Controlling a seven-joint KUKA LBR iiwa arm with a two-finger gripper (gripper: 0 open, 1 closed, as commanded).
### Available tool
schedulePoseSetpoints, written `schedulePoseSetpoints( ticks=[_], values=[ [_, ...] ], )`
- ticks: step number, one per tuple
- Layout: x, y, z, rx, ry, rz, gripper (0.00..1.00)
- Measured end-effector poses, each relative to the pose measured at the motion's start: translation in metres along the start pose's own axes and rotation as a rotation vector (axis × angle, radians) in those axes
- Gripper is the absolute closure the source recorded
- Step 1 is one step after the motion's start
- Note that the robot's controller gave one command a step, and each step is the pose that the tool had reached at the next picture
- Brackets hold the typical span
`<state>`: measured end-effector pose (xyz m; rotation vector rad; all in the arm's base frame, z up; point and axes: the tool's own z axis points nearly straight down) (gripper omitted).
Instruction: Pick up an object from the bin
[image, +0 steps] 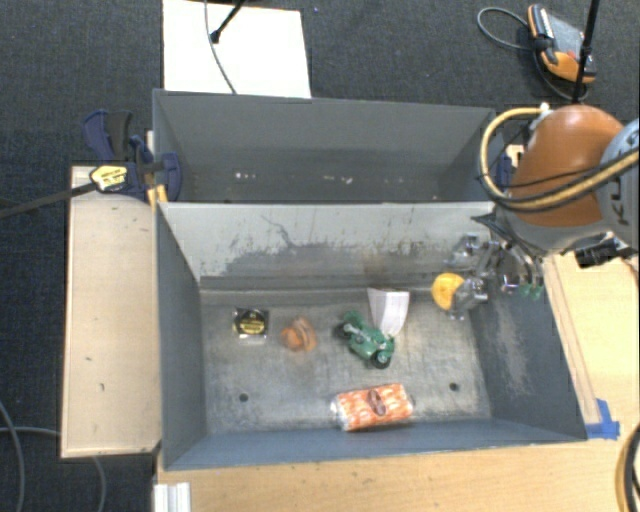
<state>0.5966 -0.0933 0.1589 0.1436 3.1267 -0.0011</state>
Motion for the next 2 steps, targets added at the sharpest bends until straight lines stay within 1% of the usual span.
schedulePoseSetpoints(
  ticks=[1,2],
  values=[
    [0.0047,0.0005,0.0688,-0.001,0.015,-0.001,1.0],
    [0.0051,0.0006,0.0612,-0.001,0.019,-0.002,1.0]
  ],
)
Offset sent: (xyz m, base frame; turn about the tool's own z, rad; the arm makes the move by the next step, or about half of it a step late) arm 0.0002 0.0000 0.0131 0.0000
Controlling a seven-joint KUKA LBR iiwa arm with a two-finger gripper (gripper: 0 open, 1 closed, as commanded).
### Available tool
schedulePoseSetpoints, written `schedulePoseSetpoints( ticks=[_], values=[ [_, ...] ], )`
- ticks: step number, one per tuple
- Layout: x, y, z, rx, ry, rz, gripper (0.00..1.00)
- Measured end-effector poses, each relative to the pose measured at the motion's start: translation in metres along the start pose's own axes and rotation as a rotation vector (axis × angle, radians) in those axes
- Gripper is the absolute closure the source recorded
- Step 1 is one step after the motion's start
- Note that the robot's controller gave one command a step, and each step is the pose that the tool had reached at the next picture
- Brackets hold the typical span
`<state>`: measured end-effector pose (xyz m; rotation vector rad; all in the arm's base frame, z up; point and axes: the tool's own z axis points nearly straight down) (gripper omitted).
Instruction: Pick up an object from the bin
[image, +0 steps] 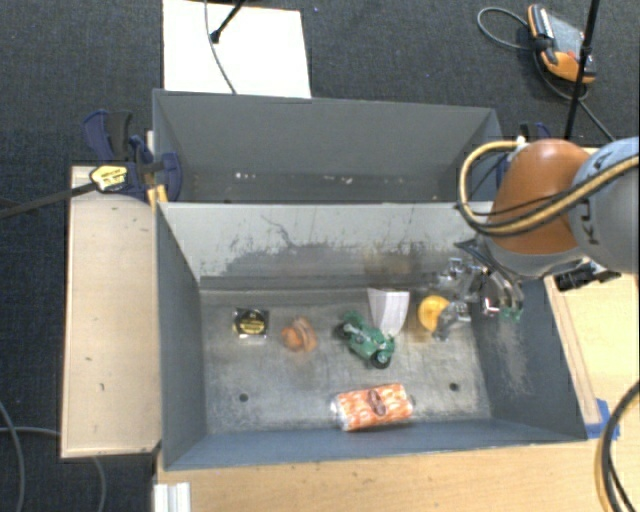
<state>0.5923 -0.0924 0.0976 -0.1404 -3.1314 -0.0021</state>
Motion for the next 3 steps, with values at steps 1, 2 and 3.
schedulePoseSetpoints(
  ticks=[1,2,3],
  values=[
    [0.0,0.0,-0.023,0.0,-0.001,-0.001,1.0],
    [-0.001,0.0,-0.04,0.001,-0.009,-0.002,1.0],
    [-0.001,0.0,-0.108,0.001,-0.011,-0.004,1.0]
  ],
)
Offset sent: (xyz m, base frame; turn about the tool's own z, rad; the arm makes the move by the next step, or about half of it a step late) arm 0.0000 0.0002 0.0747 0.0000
